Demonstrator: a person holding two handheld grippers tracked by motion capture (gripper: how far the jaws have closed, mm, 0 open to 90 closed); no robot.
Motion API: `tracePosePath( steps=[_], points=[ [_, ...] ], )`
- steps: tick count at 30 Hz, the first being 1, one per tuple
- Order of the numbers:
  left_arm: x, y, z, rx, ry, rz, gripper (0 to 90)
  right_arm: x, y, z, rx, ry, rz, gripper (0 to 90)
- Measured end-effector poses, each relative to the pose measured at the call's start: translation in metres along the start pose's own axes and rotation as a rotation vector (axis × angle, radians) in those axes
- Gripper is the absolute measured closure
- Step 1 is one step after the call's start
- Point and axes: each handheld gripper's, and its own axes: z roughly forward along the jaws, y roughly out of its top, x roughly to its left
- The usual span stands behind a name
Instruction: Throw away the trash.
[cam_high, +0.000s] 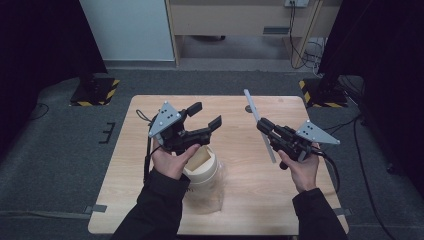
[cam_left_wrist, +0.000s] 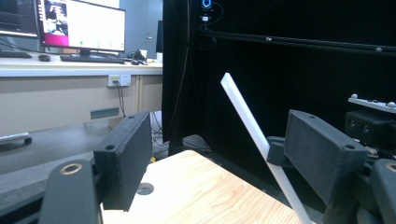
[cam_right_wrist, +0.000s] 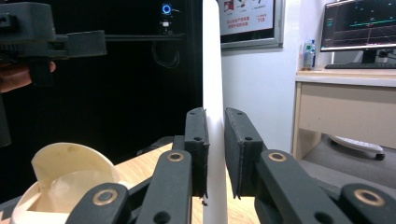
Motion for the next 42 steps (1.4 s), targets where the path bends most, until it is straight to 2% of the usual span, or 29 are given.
tracePosePath(
  steps=[2,9,13,20,27,31,34,42],
  points=[
    [-0.003,0.000,0.004,0.000,-0.002,-0.003,25.4,0.001,0.000,0.000,-0.006,0.009,0.007,80.0],
    [-0.014,0.003,0.019,0.002,-0.024,-0.003,27.4,0.009,0.007,0.001,-0.024,0.037,-0.016,80.0],
    [-0.019,0.003,0.028,0.000,-0.037,-0.014,29.1,0.011,0.008,0.001,-0.034,0.049,-0.008,80.0],
    [-0.024,-0.001,0.046,0.022,-0.042,-0.022,32.4,0.011,0.008,0.000,-0.035,0.058,-0.008,80.0],
    [-0.031,-0.003,0.057,0.033,-0.049,-0.016,40.0,0.013,0.006,0.001,-0.023,0.068,-0.019,80.0],
    [-0.032,-0.005,0.063,0.047,-0.056,-0.028,42.9,0.014,0.006,0.000,-0.025,0.080,-0.021,80.1],
    [-0.034,-0.008,0.066,0.059,-0.062,-0.028,48.1,0.014,0.006,0.000,-0.028,0.088,-0.025,80.1],
    [-0.036,-0.011,0.071,0.089,-0.080,-0.056,71.4,0.016,0.003,0.002,-0.014,0.104,-0.035,80.2]
  ],
)
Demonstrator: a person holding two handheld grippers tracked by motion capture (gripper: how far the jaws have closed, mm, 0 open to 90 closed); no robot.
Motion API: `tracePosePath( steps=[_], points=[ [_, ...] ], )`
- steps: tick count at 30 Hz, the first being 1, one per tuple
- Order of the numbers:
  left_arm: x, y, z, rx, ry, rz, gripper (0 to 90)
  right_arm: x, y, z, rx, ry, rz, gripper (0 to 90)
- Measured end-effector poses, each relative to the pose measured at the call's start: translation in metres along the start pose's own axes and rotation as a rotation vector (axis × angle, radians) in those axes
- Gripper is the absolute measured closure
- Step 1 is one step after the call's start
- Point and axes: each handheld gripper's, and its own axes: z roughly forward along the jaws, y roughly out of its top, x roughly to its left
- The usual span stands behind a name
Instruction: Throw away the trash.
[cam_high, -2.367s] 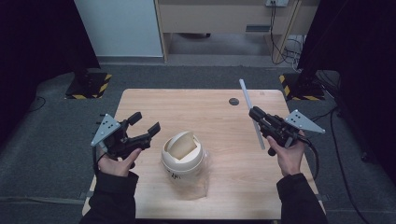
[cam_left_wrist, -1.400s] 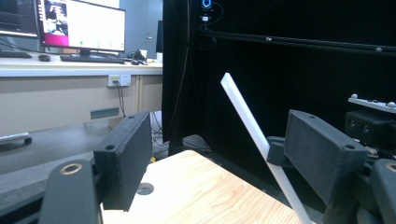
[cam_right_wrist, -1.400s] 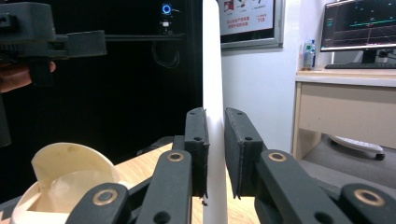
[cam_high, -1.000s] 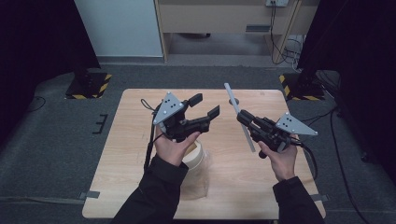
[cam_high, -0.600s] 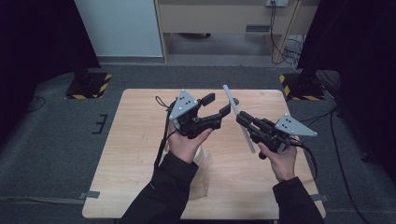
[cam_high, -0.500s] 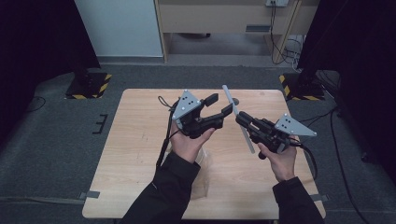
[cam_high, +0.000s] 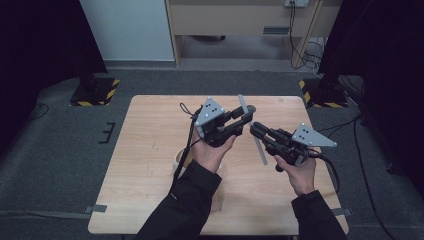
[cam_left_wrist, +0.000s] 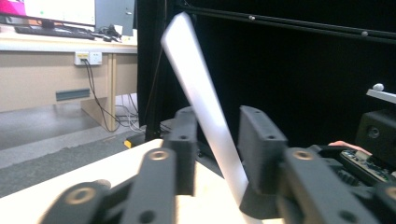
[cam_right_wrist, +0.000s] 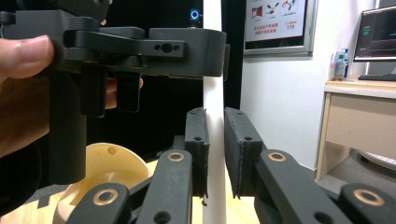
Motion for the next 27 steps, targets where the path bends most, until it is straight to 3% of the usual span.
tracePosePath(
  steps=[2,7,15,19,27],
  points=[
    [-0.001,0.000,0.000,-0.005,-0.025,-0.017,75.0,0.000,0.000,0.000,0.001,0.002,0.000,80.2],
    [-0.004,0.001,-0.001,-0.003,-0.052,-0.005,78.9,0.001,-0.001,0.001,0.004,0.014,0.013,79.3],
    [-0.002,0.009,-0.015,-0.036,-0.021,0.038,79.0,-0.006,0.002,-0.006,-0.024,-0.007,0.048,67.6],
    [-0.001,0.014,-0.024,-0.055,-0.015,0.050,78.9,-0.016,-0.003,-0.012,-0.015,-0.041,0.053,63.4],
    [0.003,0.024,-0.048,-0.103,-0.011,0.063,78.9,-0.040,-0.037,-0.016,0.135,-0.201,0.085,48.2]
  ],
)
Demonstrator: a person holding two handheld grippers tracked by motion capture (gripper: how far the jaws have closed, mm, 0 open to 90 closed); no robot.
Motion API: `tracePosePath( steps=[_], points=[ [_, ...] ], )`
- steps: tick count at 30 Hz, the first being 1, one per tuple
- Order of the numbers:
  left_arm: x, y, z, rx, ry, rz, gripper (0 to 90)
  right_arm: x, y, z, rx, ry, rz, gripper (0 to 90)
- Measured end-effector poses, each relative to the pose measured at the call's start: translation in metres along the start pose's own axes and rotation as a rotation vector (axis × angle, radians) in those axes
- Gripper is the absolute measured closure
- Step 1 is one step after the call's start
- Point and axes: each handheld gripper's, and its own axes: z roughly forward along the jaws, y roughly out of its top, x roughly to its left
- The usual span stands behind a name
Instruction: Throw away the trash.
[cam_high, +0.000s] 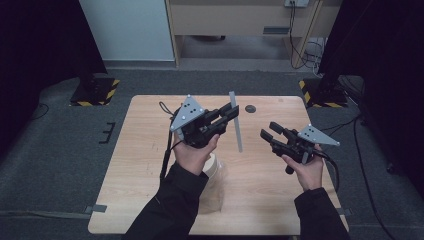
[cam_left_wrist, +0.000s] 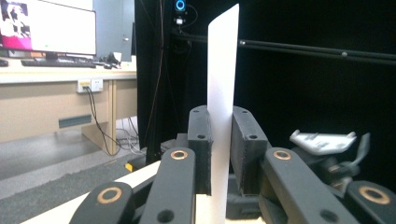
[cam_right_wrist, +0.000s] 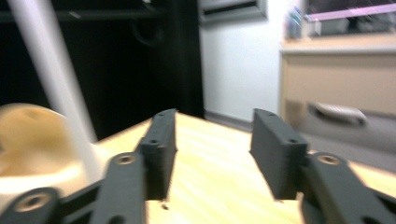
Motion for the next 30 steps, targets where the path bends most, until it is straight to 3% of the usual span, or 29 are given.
tracePosePath(
  steps=[5,13,18,30],
  points=[
    [0.003,0.008,-0.018,-0.019,0.016,0.033,78.9,-0.015,-0.023,0.004,0.111,-0.084,-0.008,36.8],
    [0.014,0.021,-0.048,-0.071,0.045,0.039,78.9,-0.036,-0.065,0.006,0.287,-0.198,0.014,24.2],
    [0.022,0.029,-0.063,-0.100,0.072,0.040,78.9,-0.040,-0.080,0.007,0.357,-0.213,-0.004,23.0],
    [0.053,0.034,-0.107,-0.122,0.184,0.044,78.9,-0.046,-0.097,0.008,0.455,-0.222,-0.037,21.6]
  ],
)
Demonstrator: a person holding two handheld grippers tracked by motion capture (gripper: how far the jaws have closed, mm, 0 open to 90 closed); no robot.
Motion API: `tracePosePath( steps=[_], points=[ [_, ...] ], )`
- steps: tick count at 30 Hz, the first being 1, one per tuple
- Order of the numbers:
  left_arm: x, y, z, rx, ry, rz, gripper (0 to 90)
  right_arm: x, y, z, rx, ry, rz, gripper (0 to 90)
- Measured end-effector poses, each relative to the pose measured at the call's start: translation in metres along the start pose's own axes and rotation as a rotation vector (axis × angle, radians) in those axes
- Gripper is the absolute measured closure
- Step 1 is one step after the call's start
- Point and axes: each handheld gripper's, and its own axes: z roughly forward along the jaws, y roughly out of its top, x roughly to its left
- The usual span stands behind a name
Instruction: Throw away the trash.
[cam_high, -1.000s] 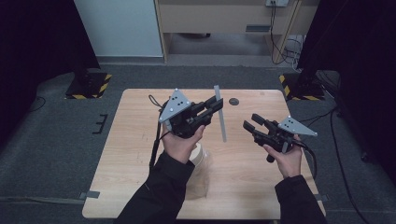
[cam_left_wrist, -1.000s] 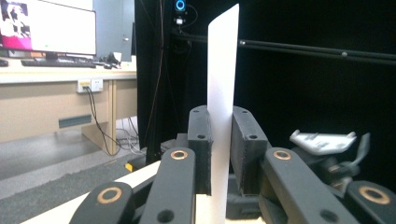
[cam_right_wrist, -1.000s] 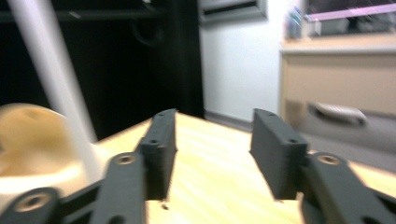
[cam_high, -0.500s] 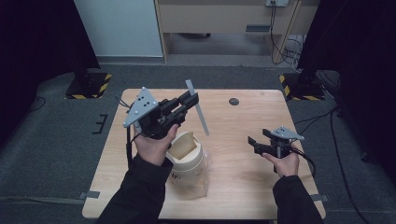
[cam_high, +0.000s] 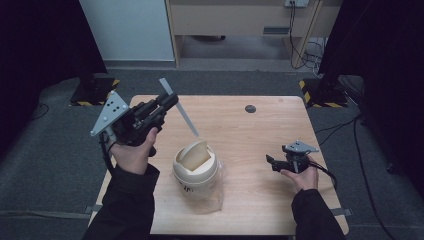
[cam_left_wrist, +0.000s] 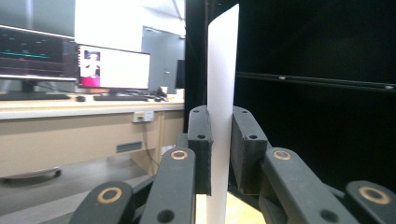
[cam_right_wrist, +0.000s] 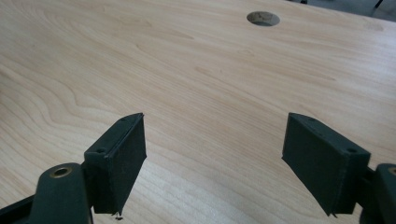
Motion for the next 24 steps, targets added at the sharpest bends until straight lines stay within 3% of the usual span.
tracePosePath(
  steps=[5,10,24],
  points=[
    [0.015,-0.007,-0.012,0.015,0.041,-0.008,78.9,-0.001,-0.003,0.002,0.016,0.003,-0.005,20.7],
    [0.025,-0.025,-0.019,0.049,0.063,-0.017,78.9,-0.001,-0.005,0.004,0.044,0.008,-0.017,19.1],
    [0.028,-0.069,-0.018,0.150,0.044,-0.053,78.9,-0.002,-0.007,0.004,0.058,0.013,-0.023,19.1]
  ],
)
